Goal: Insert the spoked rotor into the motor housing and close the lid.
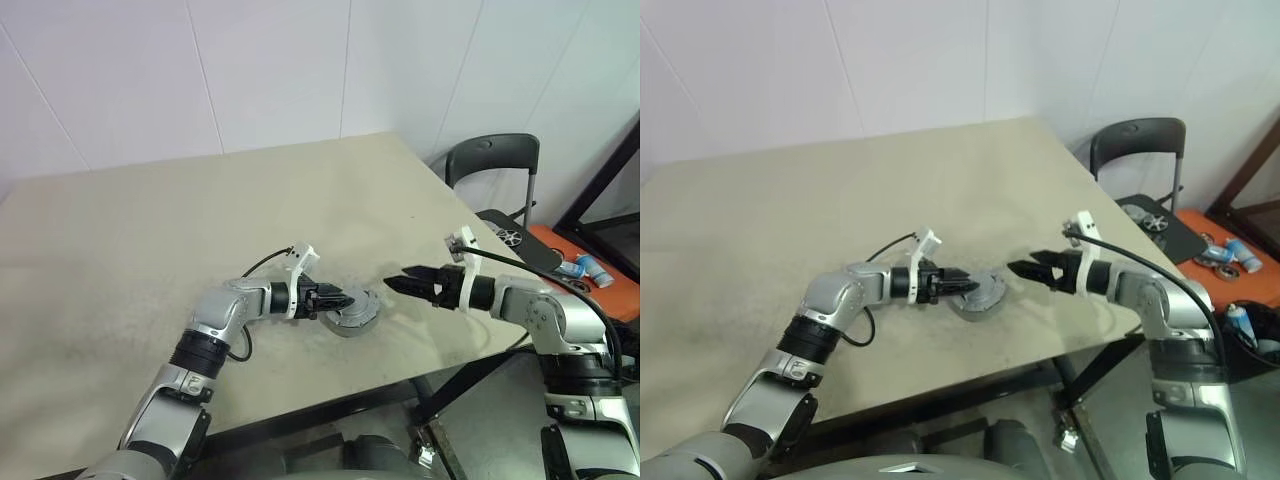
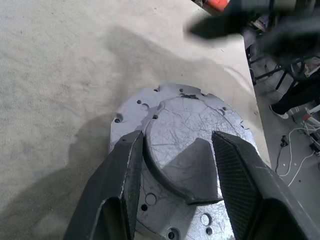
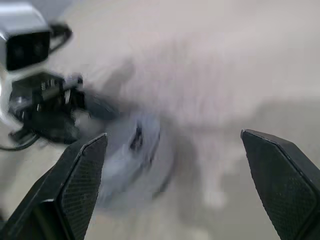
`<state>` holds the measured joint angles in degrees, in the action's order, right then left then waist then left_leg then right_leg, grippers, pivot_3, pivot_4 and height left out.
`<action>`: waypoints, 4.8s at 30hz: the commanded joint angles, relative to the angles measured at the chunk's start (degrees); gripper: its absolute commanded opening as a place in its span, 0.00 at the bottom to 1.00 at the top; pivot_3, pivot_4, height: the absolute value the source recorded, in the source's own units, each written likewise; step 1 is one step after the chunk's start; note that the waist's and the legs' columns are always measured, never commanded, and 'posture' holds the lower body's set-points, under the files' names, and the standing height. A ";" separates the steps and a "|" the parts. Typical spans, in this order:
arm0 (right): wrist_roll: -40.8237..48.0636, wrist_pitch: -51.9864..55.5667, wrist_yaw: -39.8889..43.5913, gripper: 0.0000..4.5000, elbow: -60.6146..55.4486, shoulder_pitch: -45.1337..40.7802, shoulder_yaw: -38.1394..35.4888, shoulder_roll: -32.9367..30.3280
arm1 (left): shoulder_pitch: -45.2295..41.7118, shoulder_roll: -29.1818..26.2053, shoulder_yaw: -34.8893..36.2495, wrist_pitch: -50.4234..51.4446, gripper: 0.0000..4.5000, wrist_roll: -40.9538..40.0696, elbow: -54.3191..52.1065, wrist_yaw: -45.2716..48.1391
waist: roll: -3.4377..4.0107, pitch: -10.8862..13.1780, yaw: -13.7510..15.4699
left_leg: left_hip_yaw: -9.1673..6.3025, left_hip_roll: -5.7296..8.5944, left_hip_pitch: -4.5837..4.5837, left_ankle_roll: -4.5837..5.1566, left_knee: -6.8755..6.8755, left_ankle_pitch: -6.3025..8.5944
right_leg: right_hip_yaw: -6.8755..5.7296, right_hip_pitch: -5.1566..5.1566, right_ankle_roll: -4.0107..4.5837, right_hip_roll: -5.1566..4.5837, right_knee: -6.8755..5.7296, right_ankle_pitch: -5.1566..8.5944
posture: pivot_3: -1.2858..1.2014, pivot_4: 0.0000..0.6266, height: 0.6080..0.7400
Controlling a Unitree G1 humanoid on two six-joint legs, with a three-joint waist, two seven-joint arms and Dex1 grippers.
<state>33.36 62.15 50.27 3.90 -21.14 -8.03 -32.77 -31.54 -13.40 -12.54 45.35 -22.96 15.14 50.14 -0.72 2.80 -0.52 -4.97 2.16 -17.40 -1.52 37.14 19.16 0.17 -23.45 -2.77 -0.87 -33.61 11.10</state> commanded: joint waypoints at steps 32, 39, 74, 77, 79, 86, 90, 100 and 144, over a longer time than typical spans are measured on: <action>9.72 15.76 -24.69 0.59 -4.36 2.29 -11.06 22.58 | 2.52 -1.16 -0.49 2.04 0.52 1.00 -0.04 -1.35 | 0.40 -0.27 -0.25 | 0.08 0.01 0.05 0.03 0.04 0.01 | 0.09 -0.03 -0.07 0.08 -0.13 0.02 | 0.52 0.00 1.00; 10.19 12.86 -27.13 0.52 -3.19 2.64 -12.42 25.11 | 1.06 -4.57 9.53 5.10 0.52 -3.50 -4.31 -3.65 | 0.44 -0.26 -0.73 | 0.11 0.00 0.10 0.03 0.23 0.01 | 0.22 -0.05 -0.03 0.08 -0.40 0.06 | 0.52 0.00 1.00; 29.83 14.96 -39.57 0.49 10.03 -8.70 -27.95 38.78 | 4.15 -12.60 28.64 13.99 0.52 -17.36 -15.16 -11.04 | 0.50 -0.18 -2.46 | 0.30 -0.06 -0.85 0.02 0.05 0.00 | 0.80 -1.78 0.20 0.09 -0.76 -0.22 | 0.52 0.00 1.00; 30.57 13.15 -40.79 0.49 10.73 -11.24 -27.55 39.54 | 4.19 -12.48 34.61 14.41 0.52 -20.60 -14.83 -14.11 | 0.51 -0.18 -2.19 | 0.34 0.00 -1.09 0.00 0.06 0.00 | 0.88 -2.09 0.18 -0.11 -0.77 -0.26 | 0.52 0.00 1.00; 30.32 11.69 -41.24 0.49 12.04 -13.29 -27.40 39.53 | 1.27 -12.15 41.72 13.25 0.52 -23.17 -11.95 -19.44 | 0.51 -0.18 -1.99 | 0.35 0.02 -1.10 0.00 0.06 0.00 | 0.88 -2.10 0.16 -0.14 -0.75 -0.27 | 0.52 0.00 1.00; 30.40 9.19 -40.22 0.49 17.32 -20.37 -25.81 39.27 | 4.85 -10.61 52.46 16.68 0.78 -33.72 -20.19 -29.44 | 0.50 -0.19 -2.07 | 0.36 0.07 -1.07 -0.01 0.01 0.01 | 0.88 -2.04 0.10 -0.19 -0.70 -0.31 | 0.52 0.00 1.00; 30.41 8.15 -39.25 0.49 20.53 -24.50 -25.05 39.35 | 10.14 -6.59 53.81 21.66 1.00 -44.69 -25.25 -35.35 | 0.48 -0.20 -2.04 | 0.38 0.12 -1.12 -0.07 0.03 0.05 | 0.92 -2.07 0.06 -0.27 -0.69 -0.35 | 0.52 0.00 1.00; 29.82 7.64 -37.46 0.49 24.52 -28.25 -23.09 37.94 | 16.73 0.79 48.61 17.02 1.00 -53.77 -29.20 -43.22 | 0.42 -0.23 -1.84 | 0.37 0.13 -1.08 -0.07 0.15 0.04 | 0.91 -2.01 0.08 -0.24 -0.74 -0.37 | 0.52 0.00 1.00; 29.71 6.68 -38.47 0.49 22.99 -26.97 -20.16 36.21 | 7.76 7.59 33.07 5.36 0.71 -47.31 -11.91 -39.50 | 0.41 -0.25 -1.86 | 0.48 0.07 -1.04 -0.08 0.33 0.03 | 1.01 -1.96 0.18 -0.01 -0.79 -0.52 | 0.52 0.00 1.00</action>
<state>60.94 68.47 10.47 29.95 -46.19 -28.45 2.99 -22.78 -5.57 19.21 51.86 -69.85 2.97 11.28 -0.31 2.55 -2.37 -4.49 2.23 -18.44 -1.60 37.48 19.19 1.18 -25.40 -2.60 -0.88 -34.40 10.57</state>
